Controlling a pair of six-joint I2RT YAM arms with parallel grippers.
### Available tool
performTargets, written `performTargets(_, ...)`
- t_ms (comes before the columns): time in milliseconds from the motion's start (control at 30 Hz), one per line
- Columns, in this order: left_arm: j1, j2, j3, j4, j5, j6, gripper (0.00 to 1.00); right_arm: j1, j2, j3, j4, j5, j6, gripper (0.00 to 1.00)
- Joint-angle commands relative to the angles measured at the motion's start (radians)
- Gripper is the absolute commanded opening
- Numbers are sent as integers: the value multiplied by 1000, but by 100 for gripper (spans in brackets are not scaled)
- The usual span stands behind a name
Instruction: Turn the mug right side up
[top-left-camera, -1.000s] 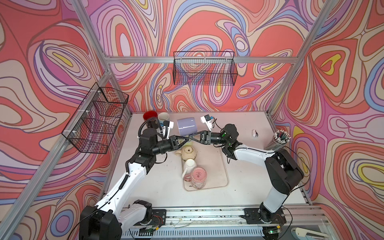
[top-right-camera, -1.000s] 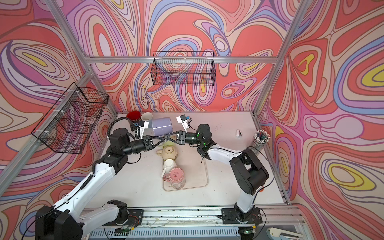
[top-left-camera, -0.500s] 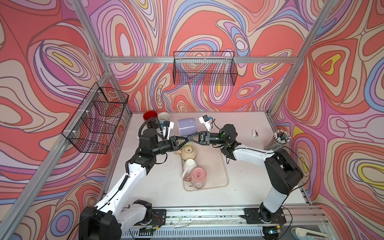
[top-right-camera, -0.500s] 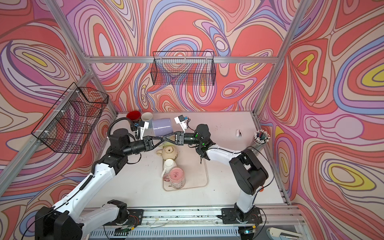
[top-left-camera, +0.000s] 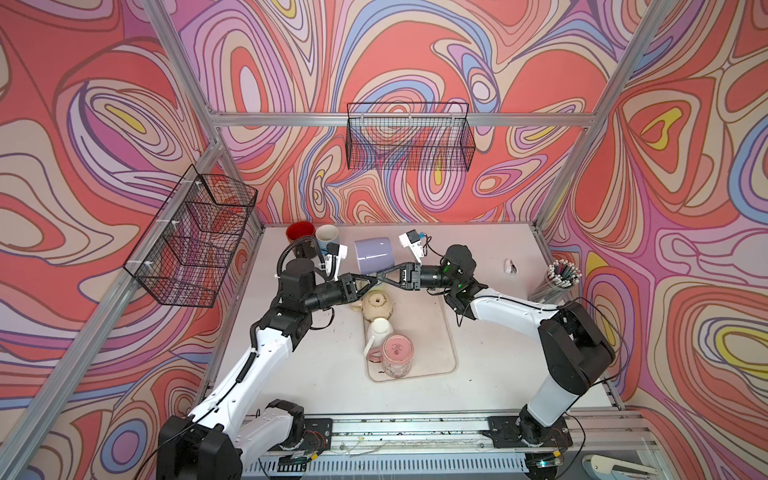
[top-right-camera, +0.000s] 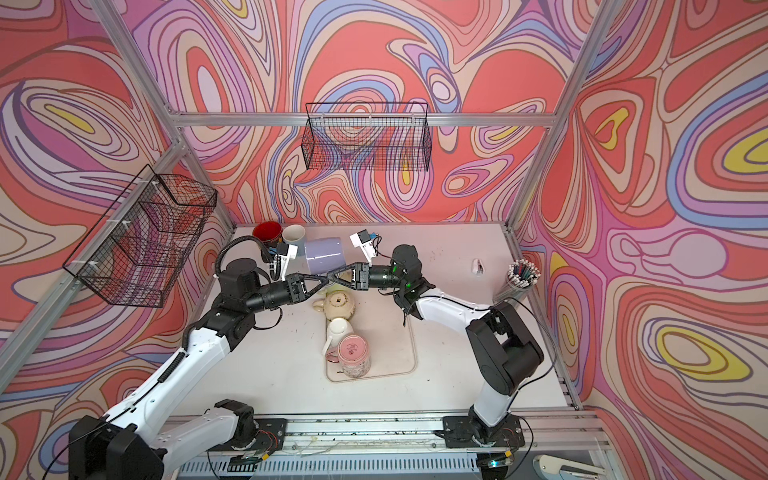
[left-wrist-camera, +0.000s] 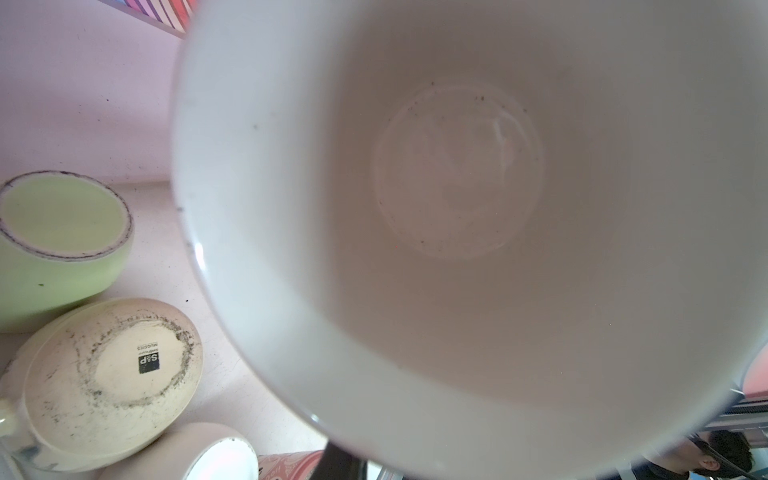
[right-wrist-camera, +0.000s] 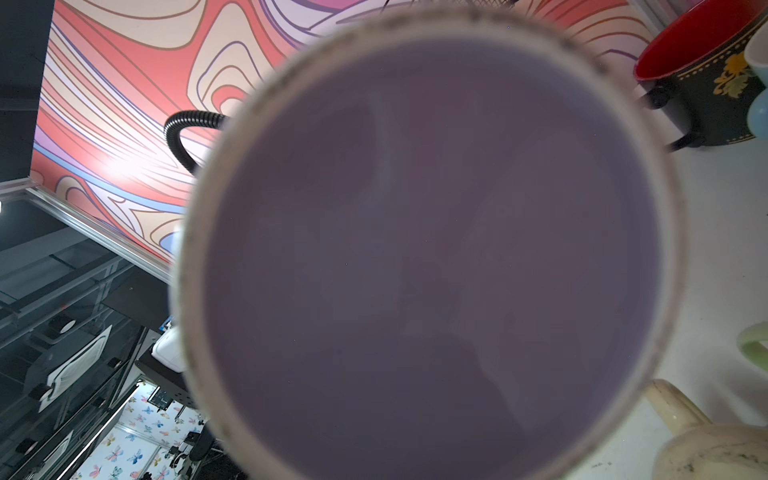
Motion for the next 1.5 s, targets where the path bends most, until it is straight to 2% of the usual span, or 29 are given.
performTargets(0, -4, -33, 10, 38, 15, 30, 0, -19, -38, -17, 21, 41, -12, 36)
performTargets(233, -4, -26, 8, 40, 18, 30, 0, -20, -20, -11, 41, 50, 9, 21)
performTargets(433, -5, -26, 9, 34, 14, 33, 0, -20, -2, -10, 72, 51, 33, 0)
performTargets(633, -4, -28, 14, 18, 0, 41, 0, -20, 1, -11, 83, 54, 43, 0)
performTargets(767, -4, -31, 17, 1, -11, 50, 15, -19, 5, -17, 122, 52, 65, 0)
performTargets(1067, -4, -31, 17, 2, -12, 49, 31, -17, 61, -40, 326, 41, 194, 0)
performTargets(1300, -5, -27, 17, 3, -15, 47, 36, -8, 64, -34, 336, 44, 197, 0)
performTargets(1467, -4, -29, 16, 4, -15, 46, 35, 6, 94, -26, 347, 44, 203, 0)
